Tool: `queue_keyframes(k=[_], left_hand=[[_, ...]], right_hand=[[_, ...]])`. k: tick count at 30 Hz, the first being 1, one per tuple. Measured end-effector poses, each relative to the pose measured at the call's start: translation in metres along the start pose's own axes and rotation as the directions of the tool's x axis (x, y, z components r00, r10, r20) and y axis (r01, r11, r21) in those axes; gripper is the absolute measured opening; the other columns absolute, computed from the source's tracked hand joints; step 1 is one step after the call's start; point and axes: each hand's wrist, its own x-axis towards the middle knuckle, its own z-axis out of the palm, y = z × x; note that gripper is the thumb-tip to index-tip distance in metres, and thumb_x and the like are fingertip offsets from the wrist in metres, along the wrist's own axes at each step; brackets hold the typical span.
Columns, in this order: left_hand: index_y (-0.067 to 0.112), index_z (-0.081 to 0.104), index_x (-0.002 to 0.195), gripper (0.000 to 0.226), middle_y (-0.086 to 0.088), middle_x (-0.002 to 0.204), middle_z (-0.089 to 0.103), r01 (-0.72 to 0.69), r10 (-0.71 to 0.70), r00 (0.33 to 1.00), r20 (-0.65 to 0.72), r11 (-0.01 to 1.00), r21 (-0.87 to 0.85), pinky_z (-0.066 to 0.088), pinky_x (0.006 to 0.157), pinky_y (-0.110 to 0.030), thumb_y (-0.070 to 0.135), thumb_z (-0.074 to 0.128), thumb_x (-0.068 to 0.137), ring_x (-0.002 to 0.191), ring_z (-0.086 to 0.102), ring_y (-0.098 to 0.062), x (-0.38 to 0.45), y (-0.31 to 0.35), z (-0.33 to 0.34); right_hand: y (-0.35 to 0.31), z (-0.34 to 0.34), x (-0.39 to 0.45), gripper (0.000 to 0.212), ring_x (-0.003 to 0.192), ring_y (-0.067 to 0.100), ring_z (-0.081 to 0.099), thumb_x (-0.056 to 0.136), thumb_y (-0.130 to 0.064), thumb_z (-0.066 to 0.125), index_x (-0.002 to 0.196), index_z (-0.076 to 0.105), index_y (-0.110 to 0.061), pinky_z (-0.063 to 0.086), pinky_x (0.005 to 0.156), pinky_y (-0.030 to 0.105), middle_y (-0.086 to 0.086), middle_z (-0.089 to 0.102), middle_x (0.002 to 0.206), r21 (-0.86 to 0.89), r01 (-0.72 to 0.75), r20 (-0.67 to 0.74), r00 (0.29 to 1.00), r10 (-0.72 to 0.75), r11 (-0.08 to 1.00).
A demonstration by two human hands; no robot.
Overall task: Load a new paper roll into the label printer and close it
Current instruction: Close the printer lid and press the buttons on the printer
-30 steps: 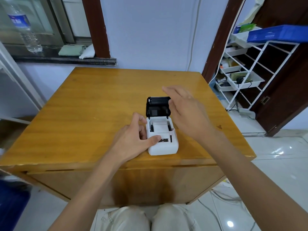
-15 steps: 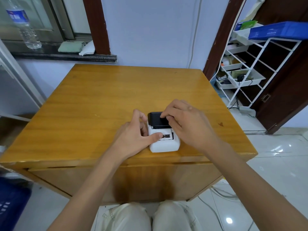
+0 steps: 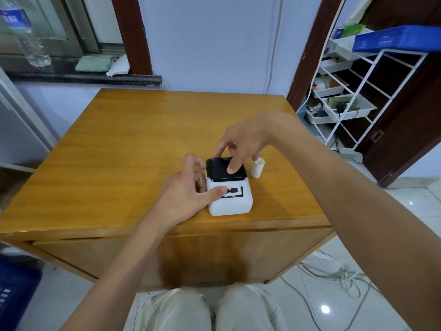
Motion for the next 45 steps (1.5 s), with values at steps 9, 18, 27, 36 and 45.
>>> queue_keyframes(k=[9,18,27,36,45], left_hand=[[0.033,0.037,0.131,0.086,0.007,0.069,0.067,0.007,-0.008,1.000,-0.007,0.997,-0.079,0.053,0.069,-0.050,0.082,0.063,0.065,0.055,0.055,-0.006,0.001,0.001,-0.001],[0.039,0.032,0.141,0.104,0.005,0.067,0.063,0.009,-0.010,1.000,0.025,0.999,0.034,0.055,0.068,-0.052,0.087,0.065,0.055,0.061,0.062,-0.012,0.000,0.005,-0.001],[0.041,0.034,0.141,0.105,0.010,0.060,0.055,0.004,-0.004,1.000,0.028,1.000,0.009,0.051,0.063,-0.046,0.083,0.072,0.052,0.053,0.054,-0.005,0.003,0.001,0.000],[0.043,0.036,0.137,0.098,0.009,0.061,0.060,-0.011,0.011,1.000,0.015,1.000,-0.020,0.054,0.067,-0.051,0.081,0.074,0.055,0.055,0.057,-0.007,0.004,-0.002,0.001],[0.037,0.040,0.142,0.100,0.003,0.067,0.066,-0.020,0.021,1.000,0.012,0.996,-0.083,0.052,0.067,-0.049,0.072,0.080,0.058,0.056,0.059,-0.006,0.000,0.000,0.001]], right_hand=[[-0.008,-0.012,0.031,0.057,0.104,0.025,0.076,0.079,-0.043,0.091,0.129,0.064,-0.040,0.063,0.093,0.049,0.008,0.073,0.124,-0.172,-0.121,0.089,0.986,0.138,0.978],[-0.035,-0.018,0.016,0.051,0.077,0.004,0.067,0.078,-0.044,0.091,0.125,0.072,-0.035,0.058,0.090,0.036,-0.013,0.072,0.086,-0.329,-0.161,0.000,0.985,0.170,0.931],[-0.039,-0.016,0.018,0.059,0.099,0.017,0.065,0.078,-0.042,0.091,0.133,0.070,-0.035,0.050,0.073,0.031,-0.015,0.062,0.084,-0.358,-0.177,-0.069,0.984,0.163,0.917],[-0.042,-0.014,0.019,0.061,0.087,0.016,0.066,0.076,-0.043,0.092,0.132,0.069,-0.035,0.057,0.084,0.034,-0.014,0.062,0.080,-0.364,-0.190,-0.087,0.982,0.170,0.912],[-0.033,0.000,-0.005,0.071,0.098,0.023,0.070,0.078,-0.035,0.093,0.141,0.063,-0.026,0.059,0.093,0.039,-0.002,0.070,0.109,-0.163,-0.220,-0.137,0.970,0.199,0.962]])
